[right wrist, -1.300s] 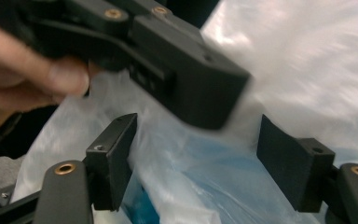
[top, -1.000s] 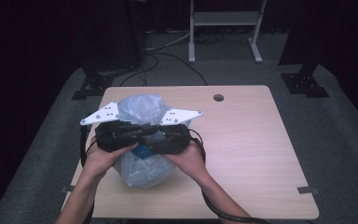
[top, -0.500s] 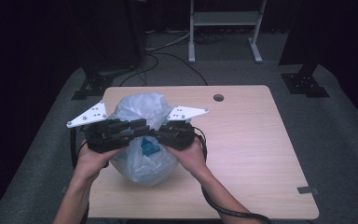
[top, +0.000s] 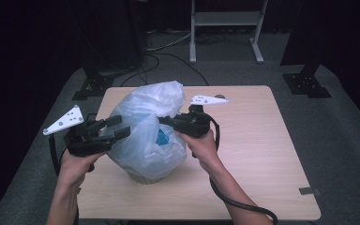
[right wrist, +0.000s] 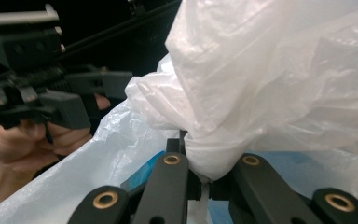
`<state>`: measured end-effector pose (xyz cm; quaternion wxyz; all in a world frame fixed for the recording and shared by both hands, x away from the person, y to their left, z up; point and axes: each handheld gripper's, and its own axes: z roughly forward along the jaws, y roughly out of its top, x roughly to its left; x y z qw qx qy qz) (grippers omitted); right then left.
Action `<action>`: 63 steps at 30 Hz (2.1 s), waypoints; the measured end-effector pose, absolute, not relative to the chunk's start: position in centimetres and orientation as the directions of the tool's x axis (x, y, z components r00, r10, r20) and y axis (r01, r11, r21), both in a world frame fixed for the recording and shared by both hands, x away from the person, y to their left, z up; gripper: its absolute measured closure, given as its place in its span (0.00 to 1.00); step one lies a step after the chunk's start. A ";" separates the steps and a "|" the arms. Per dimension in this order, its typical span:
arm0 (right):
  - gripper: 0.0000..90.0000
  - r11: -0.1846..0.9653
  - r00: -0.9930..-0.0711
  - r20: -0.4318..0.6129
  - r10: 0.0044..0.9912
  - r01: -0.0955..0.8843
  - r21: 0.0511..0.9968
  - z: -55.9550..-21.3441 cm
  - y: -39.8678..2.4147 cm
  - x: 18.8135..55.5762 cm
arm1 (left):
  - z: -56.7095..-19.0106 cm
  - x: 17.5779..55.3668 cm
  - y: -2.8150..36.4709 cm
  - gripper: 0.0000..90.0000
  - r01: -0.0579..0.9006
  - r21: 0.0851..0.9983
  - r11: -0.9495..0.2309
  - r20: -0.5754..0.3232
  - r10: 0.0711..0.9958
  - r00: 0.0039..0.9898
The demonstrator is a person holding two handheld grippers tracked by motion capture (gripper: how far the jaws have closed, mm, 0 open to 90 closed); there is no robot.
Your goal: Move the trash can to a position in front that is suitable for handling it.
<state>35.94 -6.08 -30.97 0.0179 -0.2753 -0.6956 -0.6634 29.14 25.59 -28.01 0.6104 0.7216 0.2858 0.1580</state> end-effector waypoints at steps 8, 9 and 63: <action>0.97 -0.066 -0.840 0.406 0.360 0.411 0.909 -29.9 -7.0 36.3 | -28.8 28.0 27.1 0.32 0.214 0.973 -0.081 -0.109 0.660 0.743; 0.97 -0.067 -0.841 0.405 0.359 0.410 0.910 -29.7 -7.1 36.3 | -28.8 28.0 27.1 0.31 0.214 0.973 -0.081 -0.109 0.660 0.743; 0.97 -0.172 -0.792 0.313 0.524 0.261 0.950 -17.2 -14.4 37.5 | -32.3 26.6 30.1 0.11 0.210 0.977 0.045 -0.179 0.716 0.674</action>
